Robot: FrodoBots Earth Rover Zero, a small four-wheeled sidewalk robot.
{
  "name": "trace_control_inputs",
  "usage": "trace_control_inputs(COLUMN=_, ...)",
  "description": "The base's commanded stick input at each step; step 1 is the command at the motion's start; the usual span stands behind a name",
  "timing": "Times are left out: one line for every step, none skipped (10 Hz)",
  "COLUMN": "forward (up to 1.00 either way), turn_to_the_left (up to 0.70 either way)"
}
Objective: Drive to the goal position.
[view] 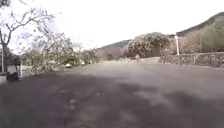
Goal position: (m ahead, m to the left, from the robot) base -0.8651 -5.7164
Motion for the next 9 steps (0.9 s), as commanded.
trace_control_inputs(forward=0.7, turn_to_the_left=0.0)
trace_control_inputs(forward=0.7, turn_to_the_left=0.0)
trace_control_inputs(forward=0.7, turn_to_the_left=0.0)
trace_control_inputs(forward=0.7, turn_to_the_left=0.0)
trace_control_inputs(forward=0.7, turn_to_the_left=0.0)
trace_control_inputs(forward=0.7, turn_to_the_left=0.0)
trace_control_inputs(forward=0.7, turn_to_the_left=0.0)
trace_control_inputs(forward=0.7, turn_to_the_left=0.0)
trace_control_inputs(forward=0.7, turn_to_the_left=0.0)
